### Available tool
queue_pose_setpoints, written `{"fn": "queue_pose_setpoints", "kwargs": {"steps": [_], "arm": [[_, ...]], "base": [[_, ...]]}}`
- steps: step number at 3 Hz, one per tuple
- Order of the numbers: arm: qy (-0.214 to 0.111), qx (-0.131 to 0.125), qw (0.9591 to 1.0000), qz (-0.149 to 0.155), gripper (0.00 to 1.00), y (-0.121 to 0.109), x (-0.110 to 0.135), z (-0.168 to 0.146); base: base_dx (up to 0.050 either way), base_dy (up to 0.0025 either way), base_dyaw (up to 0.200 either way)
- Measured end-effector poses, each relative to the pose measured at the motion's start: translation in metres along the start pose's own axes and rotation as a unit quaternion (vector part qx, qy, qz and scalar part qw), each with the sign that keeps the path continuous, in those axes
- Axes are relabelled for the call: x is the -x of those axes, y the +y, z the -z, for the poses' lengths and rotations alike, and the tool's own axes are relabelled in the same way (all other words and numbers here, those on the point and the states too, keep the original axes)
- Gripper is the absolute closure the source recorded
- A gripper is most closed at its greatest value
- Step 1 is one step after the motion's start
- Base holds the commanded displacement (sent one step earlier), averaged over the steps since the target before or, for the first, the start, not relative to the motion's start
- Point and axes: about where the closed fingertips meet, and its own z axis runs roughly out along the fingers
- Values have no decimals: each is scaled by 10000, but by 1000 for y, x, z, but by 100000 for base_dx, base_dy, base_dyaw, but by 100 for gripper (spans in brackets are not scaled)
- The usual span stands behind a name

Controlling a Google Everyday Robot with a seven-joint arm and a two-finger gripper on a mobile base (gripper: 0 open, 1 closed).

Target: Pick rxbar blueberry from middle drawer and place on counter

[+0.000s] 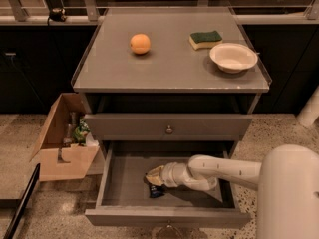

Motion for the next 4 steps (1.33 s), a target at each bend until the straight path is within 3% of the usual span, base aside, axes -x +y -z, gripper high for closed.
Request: {"fn": "queue_pose_setpoints", "kwargs": {"steps": [2,3,4], "arm": [[-354,-255,9976,534,100,31,46,37],[-604,-615,9893,1174,100,56,92,76],[-689,-758,9820,1587,100,69,125,94]], "base": [[0,0,0],[0,0,0],[0,0,0]]}}
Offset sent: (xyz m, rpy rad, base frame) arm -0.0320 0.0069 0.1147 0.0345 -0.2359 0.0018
